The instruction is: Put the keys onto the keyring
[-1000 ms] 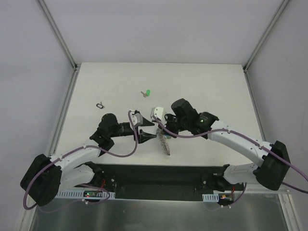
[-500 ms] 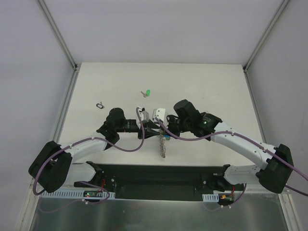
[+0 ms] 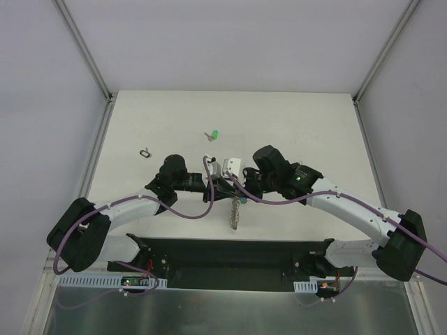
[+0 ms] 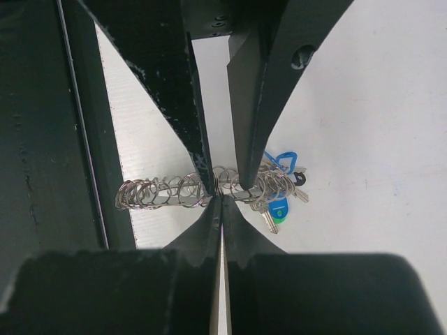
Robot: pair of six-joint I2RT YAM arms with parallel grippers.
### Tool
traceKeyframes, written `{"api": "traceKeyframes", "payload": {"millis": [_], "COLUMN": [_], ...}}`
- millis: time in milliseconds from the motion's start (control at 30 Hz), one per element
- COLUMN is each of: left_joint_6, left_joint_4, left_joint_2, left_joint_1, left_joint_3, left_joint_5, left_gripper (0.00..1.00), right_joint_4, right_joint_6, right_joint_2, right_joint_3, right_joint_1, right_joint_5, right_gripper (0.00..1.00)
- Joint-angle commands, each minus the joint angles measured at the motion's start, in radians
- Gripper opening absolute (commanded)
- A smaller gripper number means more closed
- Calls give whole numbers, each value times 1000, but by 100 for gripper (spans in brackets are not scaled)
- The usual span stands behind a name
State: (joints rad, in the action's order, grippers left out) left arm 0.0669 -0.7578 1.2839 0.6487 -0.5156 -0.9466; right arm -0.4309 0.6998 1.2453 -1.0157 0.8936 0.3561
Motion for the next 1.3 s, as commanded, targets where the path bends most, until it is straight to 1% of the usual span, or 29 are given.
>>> {"api": "traceKeyframes", "payload": {"millis": [0, 200, 400, 500, 700, 767, 900, 1033, 1267], "left_joint_6": [-16, -62, -64, -99, -114, -128, -137, -139, -98], "left_joint_4": [-35, -31, 3, 29, 43, 49, 54, 55, 54], "left_joint_2": [20, 0, -29, -37, -38, -40, -41, -43, -52], "left_joint_1": [17, 25, 64, 84, 100, 100, 101, 109, 166], "left_joint_3": [-34, -3, 11, 17, 38, 40, 45, 37, 28], "left_joint_5": [-54, -12, 35, 72, 166, 199, 253, 223, 192], "left_gripper": [22, 20, 21, 21, 27, 32, 38, 38, 39], "right_joint_4": [77, 92, 104, 110, 121, 121, 121, 124, 130], "right_joint_6": [0, -31, -59, -71, -88, -92, -94, -98, -105], "right_joint_2": [-40, -38, -33, -33, -35, -33, -35, -33, -24], "right_joint_3": [0, 2, 0, 0, 2, 2, 3, 6, 8], "right_joint_1": [-2, -13, -19, -25, -33, -35, -36, -39, -42], "right_joint_5": [-5, -57, -95, -114, -123, -131, -129, -138, -138], "right_gripper": [1, 1, 1, 1, 1, 1, 1, 1, 1]}}
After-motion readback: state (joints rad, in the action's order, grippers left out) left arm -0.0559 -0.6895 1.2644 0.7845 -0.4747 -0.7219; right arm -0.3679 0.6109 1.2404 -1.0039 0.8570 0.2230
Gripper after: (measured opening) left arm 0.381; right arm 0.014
